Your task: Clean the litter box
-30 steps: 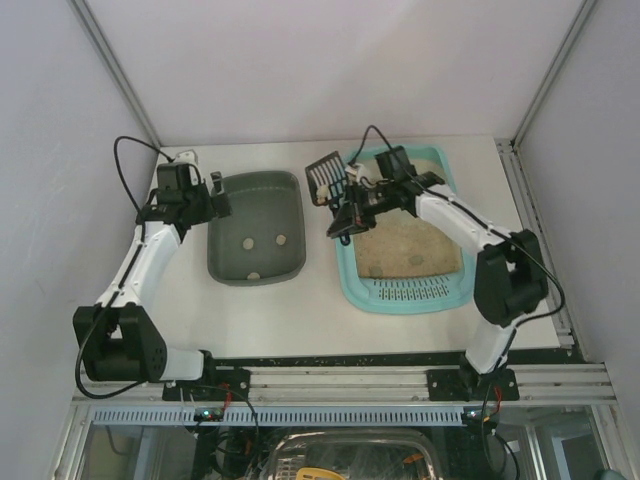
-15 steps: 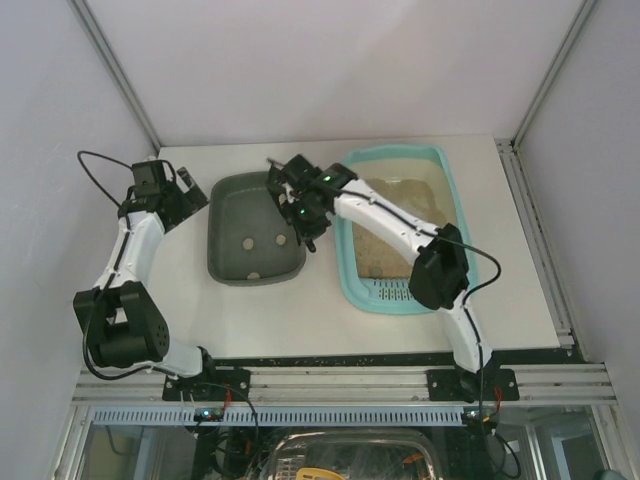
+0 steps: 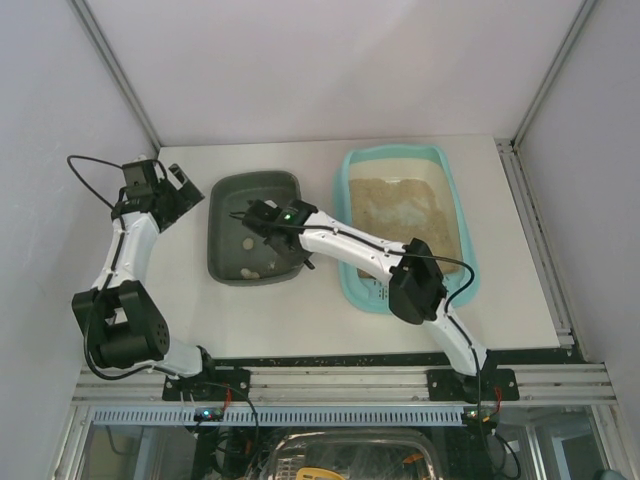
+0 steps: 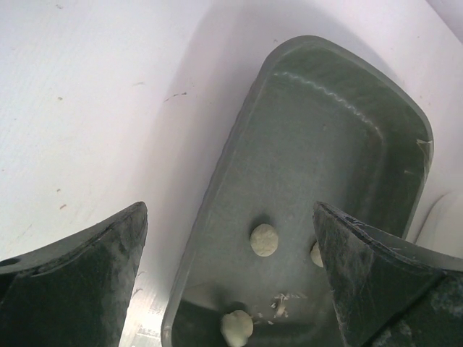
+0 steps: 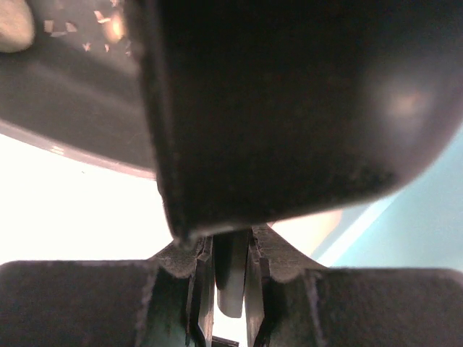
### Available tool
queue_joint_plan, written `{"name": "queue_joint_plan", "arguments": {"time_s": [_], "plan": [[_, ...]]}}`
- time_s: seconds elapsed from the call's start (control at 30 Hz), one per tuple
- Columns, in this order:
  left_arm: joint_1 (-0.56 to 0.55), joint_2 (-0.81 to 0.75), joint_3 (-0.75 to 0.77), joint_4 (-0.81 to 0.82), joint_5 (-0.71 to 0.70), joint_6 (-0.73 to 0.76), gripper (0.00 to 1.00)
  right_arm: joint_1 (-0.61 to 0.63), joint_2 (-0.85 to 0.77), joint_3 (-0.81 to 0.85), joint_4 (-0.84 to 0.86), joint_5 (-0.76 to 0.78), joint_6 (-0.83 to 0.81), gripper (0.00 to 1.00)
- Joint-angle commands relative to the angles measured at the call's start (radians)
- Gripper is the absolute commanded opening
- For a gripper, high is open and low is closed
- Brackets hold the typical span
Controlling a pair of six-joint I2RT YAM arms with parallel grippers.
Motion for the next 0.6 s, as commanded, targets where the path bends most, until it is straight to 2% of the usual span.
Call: {"name": "queue_joint_plan", "arguments": {"time_s": [0.0, 0.1, 0.2, 0.37, 0.43, 0.57], "plan": [[0.003, -0.019, -0.006, 0.051, 0.042, -0.016, 1.0, -0.024, -0.041, 0.04, 0.011, -0.012, 0.003, 0.0], [0.004, -0.033, -0.025, 0.056, 0.057, -0.017, 1.0, -0.068, -0.103, -0.01, 0.048, -0.203, 0.043, 0.0], [0.003, -0.053, -0.045, 0.059, 0.076, -0.006, 1.0, -0.144, -0.225, -0.135, 0.121, -0.379, 0.11, 0.0], [-0.023, -0.091, -0.063, 0.073, 0.055, 0.042, 1.0, -0.317, -0.457, -0.29, 0.144, -0.479, 0.135, 0.0], [-0.039, -0.098, -0.054, 0.074, 0.045, 0.06, 1.0, -0.4, -0.522, -0.307, 0.065, -0.525, 0.125, 0.0], [-0.105, -0.088, -0.012, 0.063, -0.005, 0.127, 1.0, -0.53, -0.653, -0.383, -0.11, -0.481, 0.082, 0.0]]}}
